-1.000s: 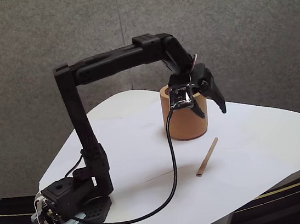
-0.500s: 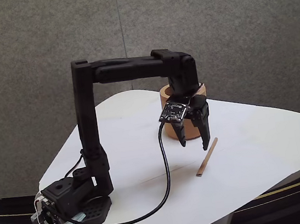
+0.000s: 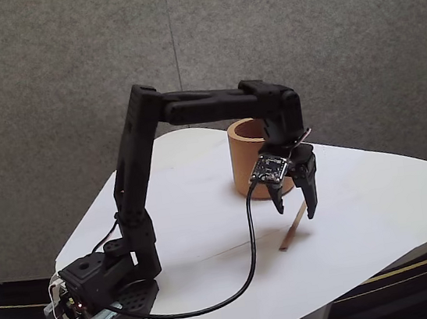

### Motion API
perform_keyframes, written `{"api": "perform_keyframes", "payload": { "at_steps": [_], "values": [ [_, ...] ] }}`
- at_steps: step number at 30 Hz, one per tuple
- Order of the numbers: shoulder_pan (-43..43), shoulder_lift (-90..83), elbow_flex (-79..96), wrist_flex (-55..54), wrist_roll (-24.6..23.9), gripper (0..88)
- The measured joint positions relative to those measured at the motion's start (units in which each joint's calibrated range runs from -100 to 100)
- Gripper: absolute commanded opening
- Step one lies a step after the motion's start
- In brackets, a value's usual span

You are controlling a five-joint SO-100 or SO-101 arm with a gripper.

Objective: Grab the pen and put it in the pen holder.

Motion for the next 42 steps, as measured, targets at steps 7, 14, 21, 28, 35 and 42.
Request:
{"api": "perform_keyframes", "payload": {
  "at_steps": [7,14,21,28,35,42],
  "values": [
    [-0.4,5.2,-2.1,-0.3,0.0,24.2],
    [-0.7,8.7,-4.4,-0.4,0.0,24.2],
    [-1.0,8.8,-4.4,-0.6,0.0,23.6],
    [-1.5,9.1,-4.4,-1.1,0.0,1.0],
    [-2.1,9.6,-4.0,-1.1,0.0,0.7],
    [-2.3,10.3,-4.4,-1.1,0.0,0.7]
  ]
}}
